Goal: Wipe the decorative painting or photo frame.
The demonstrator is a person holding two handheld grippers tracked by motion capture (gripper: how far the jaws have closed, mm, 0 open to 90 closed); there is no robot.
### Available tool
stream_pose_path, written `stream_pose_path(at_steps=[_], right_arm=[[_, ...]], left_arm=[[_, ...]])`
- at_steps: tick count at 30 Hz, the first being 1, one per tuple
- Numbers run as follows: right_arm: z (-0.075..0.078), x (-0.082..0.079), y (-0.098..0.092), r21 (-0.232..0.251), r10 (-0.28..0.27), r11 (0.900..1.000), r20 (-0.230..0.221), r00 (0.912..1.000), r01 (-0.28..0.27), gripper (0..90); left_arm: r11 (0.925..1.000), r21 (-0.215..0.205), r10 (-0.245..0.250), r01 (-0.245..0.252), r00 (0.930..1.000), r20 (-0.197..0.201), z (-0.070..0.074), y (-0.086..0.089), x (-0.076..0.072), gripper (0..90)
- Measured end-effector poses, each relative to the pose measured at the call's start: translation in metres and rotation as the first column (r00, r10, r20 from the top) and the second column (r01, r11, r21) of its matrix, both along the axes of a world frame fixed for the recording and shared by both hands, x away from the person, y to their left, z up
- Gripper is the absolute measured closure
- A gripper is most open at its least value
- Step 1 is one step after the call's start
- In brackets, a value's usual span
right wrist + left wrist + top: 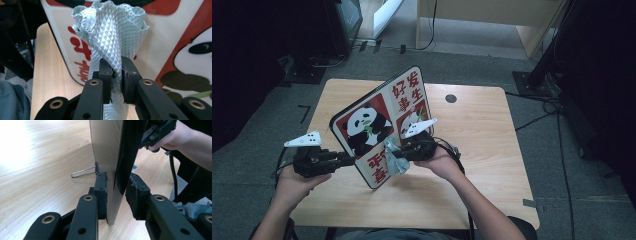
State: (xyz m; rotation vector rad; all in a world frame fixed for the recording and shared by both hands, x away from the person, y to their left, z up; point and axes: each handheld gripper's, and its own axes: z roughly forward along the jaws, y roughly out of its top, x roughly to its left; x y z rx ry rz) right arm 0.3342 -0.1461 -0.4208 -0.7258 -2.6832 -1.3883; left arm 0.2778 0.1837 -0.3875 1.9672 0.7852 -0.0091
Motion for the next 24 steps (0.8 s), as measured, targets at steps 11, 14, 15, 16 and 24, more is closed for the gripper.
stream_pose_path(at_steps=[11, 14, 15, 16, 24], right_arm=[[0.021, 0.0, 0.002, 0.025, 0.007, 1.0, 0.005, 1.0, -0.007, 81.1], [0.026, -0.001, 0.004, 0.023, 0.014, 1.0, 0.011, 0.9998, -0.014, 81.1], [0.028, -0.001, 0.004, 0.023, 0.019, 1.0, 0.016, 0.9997, -0.019, 81.1], [0.029, -0.001, 0.005, 0.023, 0.021, 1.0, 0.018, 0.9996, -0.021, 81.1], [0.042, -0.001, 0.008, 0.028, 0.032, 0.999, 0.025, 0.9992, -0.033, 81.1]], left_arm=[[0.9999, -0.01, -0.009, 0.009, 1.0, -0.002, 0.003, 0.01, -0.002, 73.1], [0.9998, -0.011, -0.014, 0.014, 0.9999, -0.002, 0.003, 0.012, -0.003, 73.8], [0.9998, -0.015, -0.013, 0.013, 0.9999, -0.003, 0.003, 0.012, -0.003, 74.1], [0.9998, -0.016, -0.012, 0.012, 0.9999, -0.002, 0.004, 0.014, -0.004, 74.3], [0.9996, -0.024, 0.015, -0.016, 0.9998, -0.008, 0.006, 0.026, -0.005, 79.7]])
